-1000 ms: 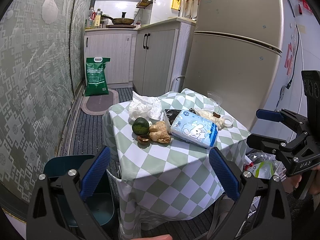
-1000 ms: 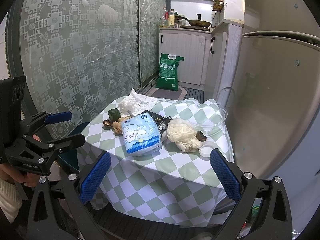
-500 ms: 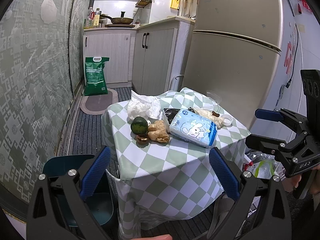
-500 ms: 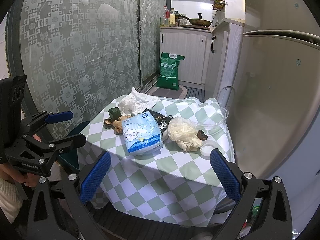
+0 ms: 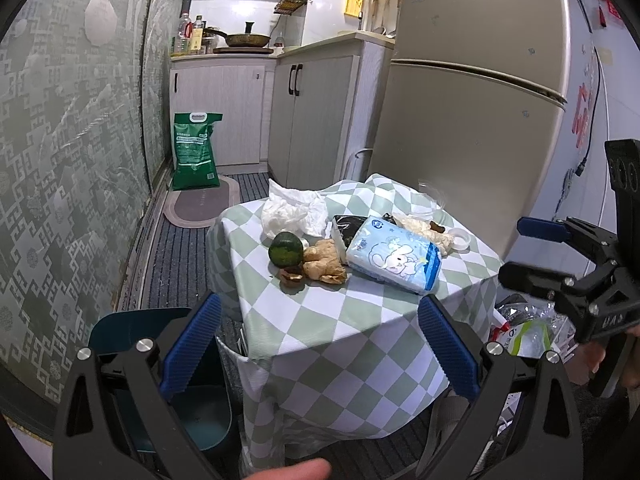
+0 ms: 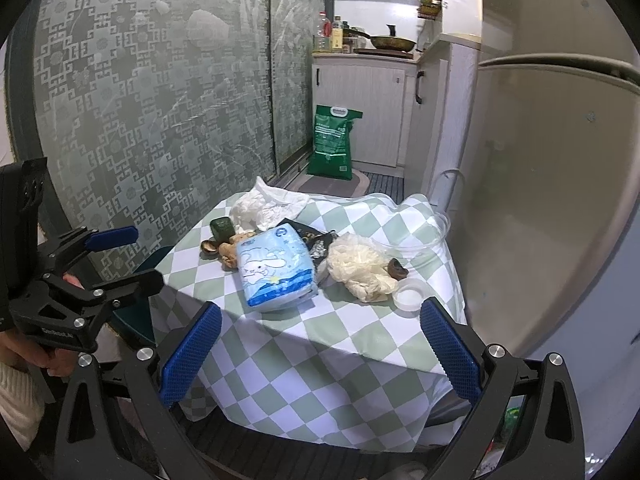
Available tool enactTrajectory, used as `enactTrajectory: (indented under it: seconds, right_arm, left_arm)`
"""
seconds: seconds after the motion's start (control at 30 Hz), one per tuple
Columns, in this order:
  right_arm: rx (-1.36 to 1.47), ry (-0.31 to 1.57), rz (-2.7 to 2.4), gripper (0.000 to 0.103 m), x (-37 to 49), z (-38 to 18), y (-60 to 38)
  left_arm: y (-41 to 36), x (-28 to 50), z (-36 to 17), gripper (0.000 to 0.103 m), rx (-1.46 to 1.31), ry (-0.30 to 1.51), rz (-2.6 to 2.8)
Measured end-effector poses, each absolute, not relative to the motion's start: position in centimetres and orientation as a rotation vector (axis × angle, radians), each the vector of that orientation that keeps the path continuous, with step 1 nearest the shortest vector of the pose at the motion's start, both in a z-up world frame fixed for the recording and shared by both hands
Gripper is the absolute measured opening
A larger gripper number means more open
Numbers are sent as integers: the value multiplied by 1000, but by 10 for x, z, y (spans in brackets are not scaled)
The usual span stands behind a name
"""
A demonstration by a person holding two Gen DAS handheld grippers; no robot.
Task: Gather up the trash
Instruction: 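Grasp the green avocado with the left tool while the right tool grasps the wipe pack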
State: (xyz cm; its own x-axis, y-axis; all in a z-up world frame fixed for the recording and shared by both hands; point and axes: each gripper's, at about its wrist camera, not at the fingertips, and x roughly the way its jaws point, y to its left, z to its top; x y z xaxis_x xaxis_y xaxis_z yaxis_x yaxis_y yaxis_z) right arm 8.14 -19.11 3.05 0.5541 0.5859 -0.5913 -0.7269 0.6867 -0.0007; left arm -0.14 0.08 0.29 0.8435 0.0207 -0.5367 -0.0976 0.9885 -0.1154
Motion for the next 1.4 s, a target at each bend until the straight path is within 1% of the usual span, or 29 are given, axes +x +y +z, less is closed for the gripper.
enactTrajectory:
  seconds: [0.1, 0.17, 0.23, 0.37, 0.43, 0.47, 0.5, 0.53, 0.57, 0.67, 0.73, 0.83, 0.97, 1.03, 1.1, 1.17, 1.2, 1.27, 1.37, 1.4]
  right_arm:
    - [-237, 600, 812, 100, 84, 33, -193]
    - [-246, 590, 830, 98, 80, 36, -191]
    - [-266, 588, 845, 90, 76, 37, -187]
    - [-279, 606, 867, 80, 75, 36, -183]
    - [-272, 617, 877, 74, 75, 37, -184]
    - [-266, 620, 883, 72, 75, 38, -184]
    - [-263, 618, 887, 70, 76, 40, -184]
    - [-260, 616, 891, 67, 76, 41, -184]
    - [-253, 617, 897, 66, 78, 44, -183]
    - [-254, 626, 922, 64, 80, 49, -176]
    - [-286, 629, 936, 58, 82, 52, -171]
    - [-311, 649, 938, 53, 92, 54, -168]
    - [-329, 677, 938, 51, 103, 52, -165]
    - [-349, 677, 941, 48, 107, 53, -162]
    - [-359, 679, 945, 46, 112, 54, -158]
    - [-361, 688, 950, 45, 118, 53, -156]
    - [-363, 694, 954, 45, 121, 52, -154]
    - [-367, 708, 966, 45, 125, 49, -150]
    - [-381, 724, 980, 45, 129, 43, -145]
    - [-383, 729, 983, 45, 129, 42, -143]
  left_arm:
    - [7, -3, 3, 100, -131, 555, 63]
    - [15, -4, 3, 100, -156, 544, 75]
    - [22, -4, 2, 100, -178, 542, 70]
    - [26, -4, 1, 97, -191, 538, 68]
    - [25, -1, 2, 87, -197, 539, 54]
    - [24, 3, 3, 85, -193, 545, 53]
    - [23, 7, 2, 81, -184, 553, 53]
    - [22, 11, 2, 74, -179, 559, 51]
    - [21, 17, 1, 71, -176, 574, 57]
    - [23, 31, 1, 66, -178, 601, 51]
    - [24, 38, 3, 57, -171, 611, 46]
    - [30, 53, 6, 55, -156, 635, 47]
    - [35, 70, 2, 54, -135, 670, 56]
    - [37, 76, 0, 44, -130, 682, 49]
    - [39, 83, -4, 39, -136, 698, 43]
    - [42, 87, -8, 38, -144, 709, 41]
    - [44, 88, -9, 40, -153, 712, 39]
    - [47, 89, -11, 41, -168, 706, 32]
    - [48, 91, -14, 41, -185, 709, 9]
    - [48, 92, -17, 40, -197, 714, -2]
